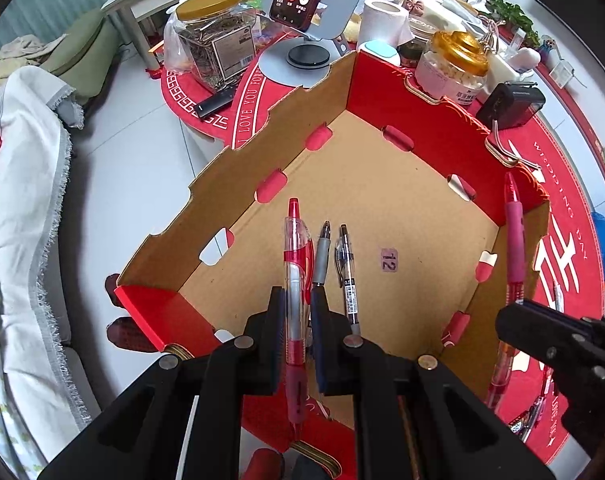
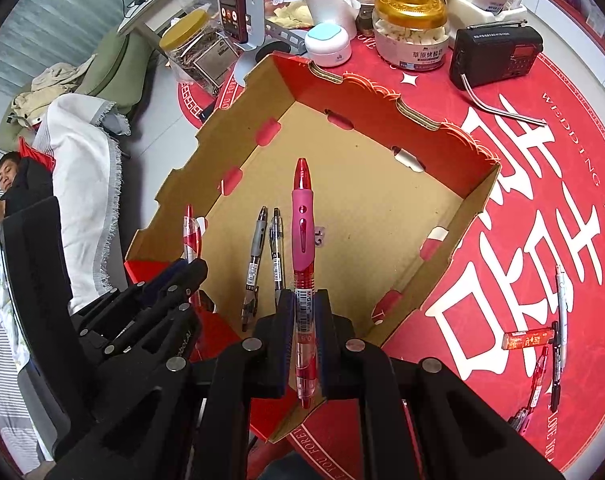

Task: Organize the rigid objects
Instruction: 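Lower the pens into the box and open both tools, then move both tools back over the remaining pens on the mat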

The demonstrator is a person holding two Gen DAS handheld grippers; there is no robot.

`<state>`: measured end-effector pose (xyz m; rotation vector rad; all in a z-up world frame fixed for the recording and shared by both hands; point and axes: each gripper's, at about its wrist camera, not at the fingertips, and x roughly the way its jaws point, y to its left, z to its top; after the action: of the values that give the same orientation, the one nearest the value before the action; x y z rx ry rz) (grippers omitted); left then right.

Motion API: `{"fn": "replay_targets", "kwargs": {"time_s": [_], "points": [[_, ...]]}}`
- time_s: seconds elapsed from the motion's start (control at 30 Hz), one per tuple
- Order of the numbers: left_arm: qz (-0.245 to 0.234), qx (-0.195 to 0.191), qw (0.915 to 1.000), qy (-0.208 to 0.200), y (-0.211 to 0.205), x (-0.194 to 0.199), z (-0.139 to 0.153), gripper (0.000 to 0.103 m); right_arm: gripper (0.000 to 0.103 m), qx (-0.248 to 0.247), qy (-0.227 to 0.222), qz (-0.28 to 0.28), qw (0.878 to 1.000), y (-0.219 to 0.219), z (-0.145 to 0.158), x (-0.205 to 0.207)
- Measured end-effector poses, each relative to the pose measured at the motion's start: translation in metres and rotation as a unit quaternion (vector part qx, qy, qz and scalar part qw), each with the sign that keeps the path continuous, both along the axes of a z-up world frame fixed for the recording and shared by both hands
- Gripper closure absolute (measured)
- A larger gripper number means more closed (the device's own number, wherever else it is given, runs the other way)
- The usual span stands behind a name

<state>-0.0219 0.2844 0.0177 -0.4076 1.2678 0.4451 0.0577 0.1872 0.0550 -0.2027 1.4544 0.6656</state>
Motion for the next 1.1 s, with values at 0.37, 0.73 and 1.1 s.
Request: {"fn": "replay_targets", "kwargs": {"time_s": [0.37,0.73,1.1], "points": [[-0.009,-0.01,0.9999,0.01,0.003,0.012,-0.017,0.09,0.092,-0.019,0.002,-0.002,1.0,0.005,-0.021,0.012],[-0.072,-0.011,0.9954,0.063,-0.012,0.037,-0.062,0.073,0.091,-0.056,0.015,-0.004,0.998,0.004,-0.061,0.024],[-0.092,-0.023,0.9955,0.006,-0.019,0.022,-0.047,0.0,0.011,-0.001,-0.07,-0.048,0.996,-0.05,0.006,0.005]]}}
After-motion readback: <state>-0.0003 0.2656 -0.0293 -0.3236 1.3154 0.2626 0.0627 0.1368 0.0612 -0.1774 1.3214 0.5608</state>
